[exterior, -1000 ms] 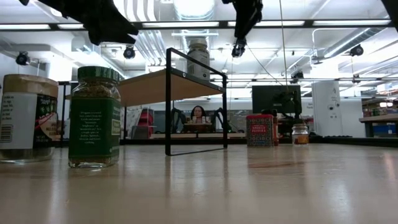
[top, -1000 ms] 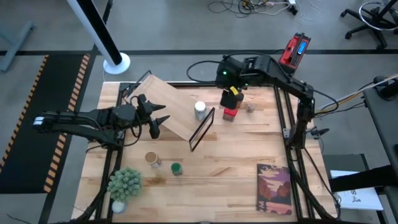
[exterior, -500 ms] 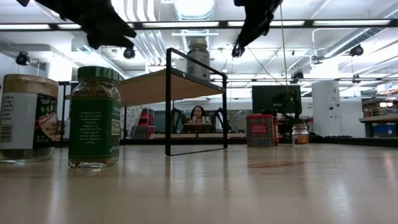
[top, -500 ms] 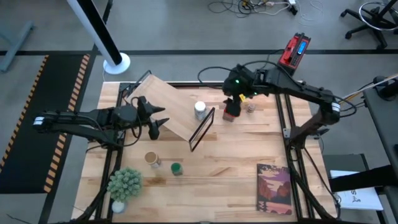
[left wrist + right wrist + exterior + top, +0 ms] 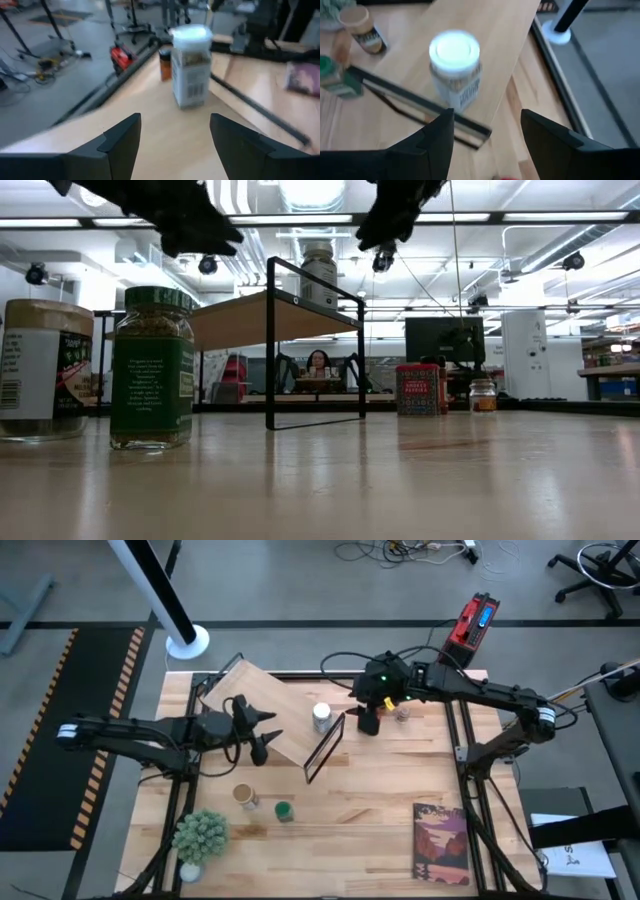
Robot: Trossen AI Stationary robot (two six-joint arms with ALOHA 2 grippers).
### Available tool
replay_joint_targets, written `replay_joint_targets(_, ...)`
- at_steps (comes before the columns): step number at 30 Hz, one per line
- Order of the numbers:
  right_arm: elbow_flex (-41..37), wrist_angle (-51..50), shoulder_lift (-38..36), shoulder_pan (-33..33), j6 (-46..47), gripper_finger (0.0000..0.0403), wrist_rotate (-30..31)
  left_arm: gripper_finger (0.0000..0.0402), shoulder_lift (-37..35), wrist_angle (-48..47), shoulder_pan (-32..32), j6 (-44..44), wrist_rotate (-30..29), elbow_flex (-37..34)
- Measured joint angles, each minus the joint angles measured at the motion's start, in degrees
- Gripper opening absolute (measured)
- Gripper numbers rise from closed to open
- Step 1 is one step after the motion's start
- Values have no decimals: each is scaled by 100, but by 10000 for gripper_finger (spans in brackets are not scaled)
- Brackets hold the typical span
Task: Shelf spices
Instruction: Put the white seasoning bottle on the shelf
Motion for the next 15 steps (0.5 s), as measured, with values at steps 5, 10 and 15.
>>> replay_joint_targets(5, 4, 245, 168, -24, -188, 213, 390, 224, 181, 466, 0, 14, -150, 2)
replay_joint_targets(10, 2, 471, 372, -55, -184, 207, 487, 226, 409, 588, 1, -17, -160, 2)
replay_joint_targets(15, 2, 606, 573, -54, -154, 200, 850, 223, 654, 826, 26, -49, -464, 2)
